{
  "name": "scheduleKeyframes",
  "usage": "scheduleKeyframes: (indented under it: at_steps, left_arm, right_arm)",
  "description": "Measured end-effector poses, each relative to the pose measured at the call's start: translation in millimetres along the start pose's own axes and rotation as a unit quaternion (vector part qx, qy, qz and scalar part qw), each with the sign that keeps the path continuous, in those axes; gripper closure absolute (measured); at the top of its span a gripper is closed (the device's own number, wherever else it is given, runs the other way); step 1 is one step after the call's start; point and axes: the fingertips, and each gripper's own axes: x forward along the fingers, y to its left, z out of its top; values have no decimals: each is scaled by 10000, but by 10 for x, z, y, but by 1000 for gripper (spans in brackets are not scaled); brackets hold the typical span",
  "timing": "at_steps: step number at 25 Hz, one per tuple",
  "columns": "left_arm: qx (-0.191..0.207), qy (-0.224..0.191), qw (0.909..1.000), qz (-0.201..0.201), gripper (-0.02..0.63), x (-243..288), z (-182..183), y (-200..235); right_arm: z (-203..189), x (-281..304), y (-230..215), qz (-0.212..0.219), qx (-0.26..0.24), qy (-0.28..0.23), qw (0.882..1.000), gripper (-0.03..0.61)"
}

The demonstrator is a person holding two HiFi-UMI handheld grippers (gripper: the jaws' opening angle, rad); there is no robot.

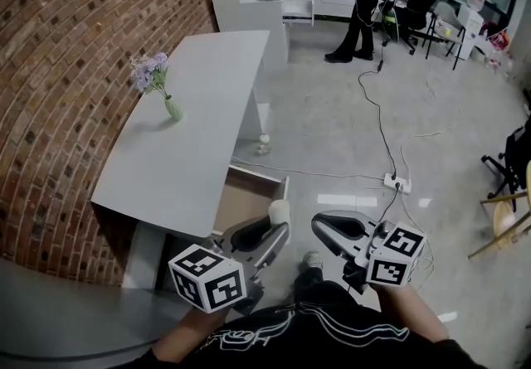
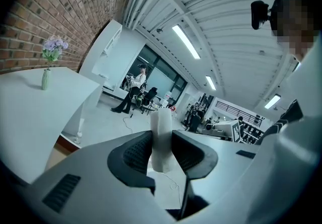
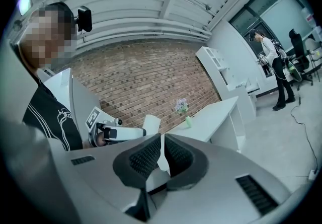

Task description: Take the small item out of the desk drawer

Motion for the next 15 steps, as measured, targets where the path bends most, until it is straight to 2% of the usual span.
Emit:
scheduleKeyframes:
  at_steps: [15]
  left_arm:
    - [-234,12,9997,8,474,95,-64,242]
  right_arm:
    - [-110,159,-130,-89,185,75,9998,523]
